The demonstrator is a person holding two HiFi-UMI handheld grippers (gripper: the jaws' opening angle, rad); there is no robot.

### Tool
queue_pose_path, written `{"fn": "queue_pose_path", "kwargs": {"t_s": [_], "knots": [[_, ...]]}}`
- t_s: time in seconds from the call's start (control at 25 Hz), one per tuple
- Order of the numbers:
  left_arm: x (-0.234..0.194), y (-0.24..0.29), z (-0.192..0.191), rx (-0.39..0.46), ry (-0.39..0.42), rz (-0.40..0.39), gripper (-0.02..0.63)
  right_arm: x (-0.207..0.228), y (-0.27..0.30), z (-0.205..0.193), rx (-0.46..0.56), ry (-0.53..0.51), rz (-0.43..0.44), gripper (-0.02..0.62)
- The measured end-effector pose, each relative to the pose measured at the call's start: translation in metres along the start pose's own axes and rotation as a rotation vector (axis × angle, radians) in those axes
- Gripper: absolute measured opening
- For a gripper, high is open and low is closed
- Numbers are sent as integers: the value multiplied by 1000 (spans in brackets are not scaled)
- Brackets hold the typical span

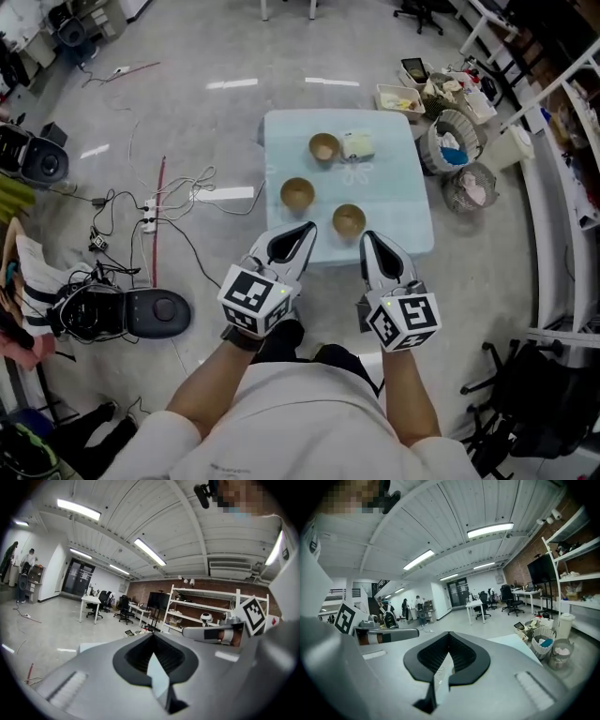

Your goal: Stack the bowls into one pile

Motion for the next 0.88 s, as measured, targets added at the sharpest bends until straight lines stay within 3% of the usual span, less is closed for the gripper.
{"fn": "queue_pose_path", "kwargs": {"t_s": [0.48, 0.88], "knots": [[-62, 35, -44, -86, -54, 20, 6, 16, 40, -19, -36, 16, -52, 11], [-122, 80, -110, -174, -186, 163, 6, 55, 98, -42, -87, 33, 21, 11]]}}
Point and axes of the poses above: the fingertips, and each gripper's own axes: y forward along the fingers, x to its right, z out of its top, the point moved 4 cm from there along -y, backward along the fingers, and after that the axes turned 5 degrees about -z, right-handed, at the moved point
